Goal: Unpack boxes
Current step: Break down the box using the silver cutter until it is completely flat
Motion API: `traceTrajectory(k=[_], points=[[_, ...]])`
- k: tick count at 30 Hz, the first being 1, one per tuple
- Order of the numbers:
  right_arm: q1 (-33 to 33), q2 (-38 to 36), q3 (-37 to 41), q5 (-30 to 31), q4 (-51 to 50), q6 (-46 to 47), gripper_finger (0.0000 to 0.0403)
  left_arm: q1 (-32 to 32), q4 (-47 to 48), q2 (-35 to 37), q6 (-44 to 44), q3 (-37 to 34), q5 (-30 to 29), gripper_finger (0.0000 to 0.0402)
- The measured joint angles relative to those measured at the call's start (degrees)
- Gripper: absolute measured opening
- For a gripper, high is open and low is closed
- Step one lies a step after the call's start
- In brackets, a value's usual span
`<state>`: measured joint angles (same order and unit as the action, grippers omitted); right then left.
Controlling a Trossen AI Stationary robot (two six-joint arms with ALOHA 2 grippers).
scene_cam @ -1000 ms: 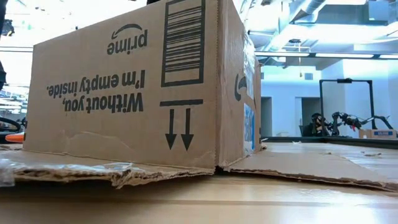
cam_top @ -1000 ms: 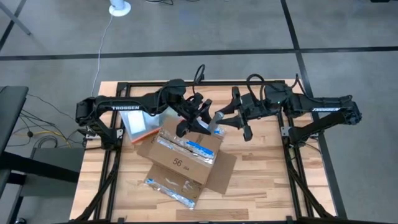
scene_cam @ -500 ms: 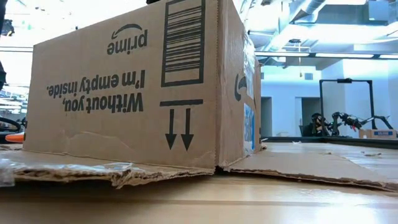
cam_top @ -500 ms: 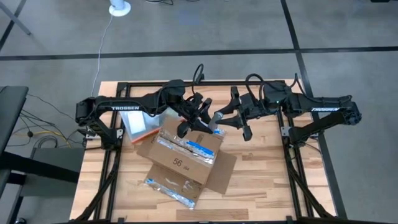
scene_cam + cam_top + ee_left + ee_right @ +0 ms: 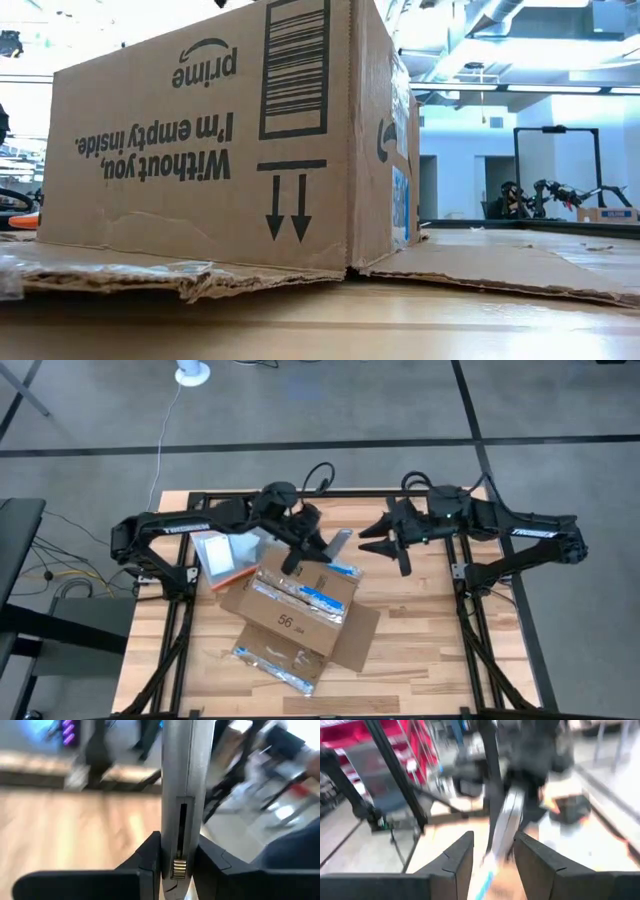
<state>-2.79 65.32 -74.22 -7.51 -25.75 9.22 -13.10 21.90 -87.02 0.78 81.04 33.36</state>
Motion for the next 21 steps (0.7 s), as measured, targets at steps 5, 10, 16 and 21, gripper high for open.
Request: traceTrajectory(k=[5,10,16,21], points=[[-0.5,1.2,0.4,-0.1,-2.0,1.3,0.0132,-0.1,19.1,0.4,-6.1,8.9,-10.2,0.0056],[0.2,5.9,0.6,-0.2,4.9,-2.2,0.0133,0.3,24.3,0.4,-7.0,14.4,-10.7,0.0056],[-0.3,10.4,0.5,-0.1,12.4,-3.7,0.0134,1.1,28.0,0.4,-7.2,15.9,-12.7,0.0056],[-0.7,13.1,0.5,-0.1,18.5,-3.9,0.0134,1.7,28.5,-0.1,-7.4,15.9,-12.8,0.0056]])
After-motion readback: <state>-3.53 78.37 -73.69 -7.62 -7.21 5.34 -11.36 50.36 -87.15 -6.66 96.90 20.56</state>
